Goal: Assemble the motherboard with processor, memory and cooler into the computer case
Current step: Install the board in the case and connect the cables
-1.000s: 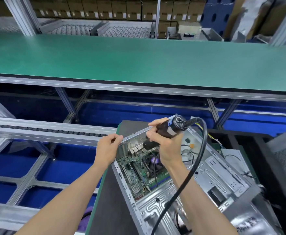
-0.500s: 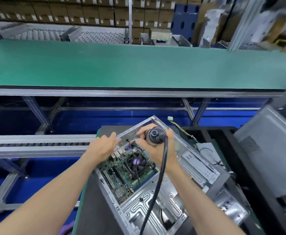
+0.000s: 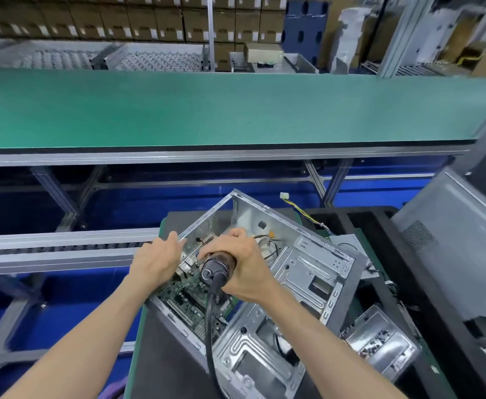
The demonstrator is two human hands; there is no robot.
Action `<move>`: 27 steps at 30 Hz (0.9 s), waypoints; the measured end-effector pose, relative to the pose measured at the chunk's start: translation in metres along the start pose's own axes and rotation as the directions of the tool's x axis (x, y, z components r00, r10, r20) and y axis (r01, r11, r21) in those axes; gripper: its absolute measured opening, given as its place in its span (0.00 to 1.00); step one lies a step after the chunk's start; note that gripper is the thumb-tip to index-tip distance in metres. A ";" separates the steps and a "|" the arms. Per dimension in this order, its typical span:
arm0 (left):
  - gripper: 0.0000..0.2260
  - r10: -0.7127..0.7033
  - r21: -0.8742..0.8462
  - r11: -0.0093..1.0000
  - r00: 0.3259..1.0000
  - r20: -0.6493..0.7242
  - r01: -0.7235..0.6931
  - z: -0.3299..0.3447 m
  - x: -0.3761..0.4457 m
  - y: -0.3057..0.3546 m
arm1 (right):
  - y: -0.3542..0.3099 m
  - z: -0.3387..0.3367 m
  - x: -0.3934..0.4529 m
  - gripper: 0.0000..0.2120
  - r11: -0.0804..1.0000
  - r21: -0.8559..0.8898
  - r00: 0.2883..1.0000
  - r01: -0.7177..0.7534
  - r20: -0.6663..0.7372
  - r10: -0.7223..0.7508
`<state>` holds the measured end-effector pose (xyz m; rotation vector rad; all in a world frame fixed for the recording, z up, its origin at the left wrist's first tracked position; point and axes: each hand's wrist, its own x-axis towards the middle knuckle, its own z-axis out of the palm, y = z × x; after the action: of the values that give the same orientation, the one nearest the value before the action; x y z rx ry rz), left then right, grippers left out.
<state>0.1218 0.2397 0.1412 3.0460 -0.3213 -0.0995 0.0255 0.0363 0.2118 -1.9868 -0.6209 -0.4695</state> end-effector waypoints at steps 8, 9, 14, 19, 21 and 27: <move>0.17 -0.088 -0.011 0.996 0.994 0.065 0.089 -0.008 -0.024 0.001 | -0.006 0.010 0.001 0.15 0.999 -0.042 0.990 0.035 0.135 -0.029; 0.17 -0.108 -0.015 0.994 0.992 0.070 0.109 -0.008 -0.028 0.001 | -0.006 0.011 0.000 0.15 0.998 -0.044 0.989 0.034 0.148 -0.027; 0.13 -0.250 -0.089 0.961 0.960 0.123 0.262 -0.006 -0.049 0.000 | -0.010 0.011 -0.002 0.15 0.993 -0.103 0.970 0.056 0.243 -0.030; 0.08 -0.358 -0.144 0.917 0.927 0.111 0.372 -0.013 -0.075 0.003 | -0.013 0.013 -0.003 0.13 0.988 -0.123 0.917 0.098 0.396 -0.041; 0.11 -0.390 -0.176 0.895 0.911 0.136 0.410 -0.014 -0.086 0.005 | -0.014 0.013 -0.004 0.13 0.984 -0.130 0.882 0.118 0.469 -0.044; 0.08 -0.342 -0.176 0.916 0.932 0.123 0.359 -0.003 -0.111 0.015 | -0.019 0.019 -0.009 0.10 0.958 -0.129 0.762 0.255 0.637 -0.117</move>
<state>0.0103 0.2486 0.1513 2.8697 0.2242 -0.2727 0.0086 0.0584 0.2111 -2.2988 -1.2404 0.0406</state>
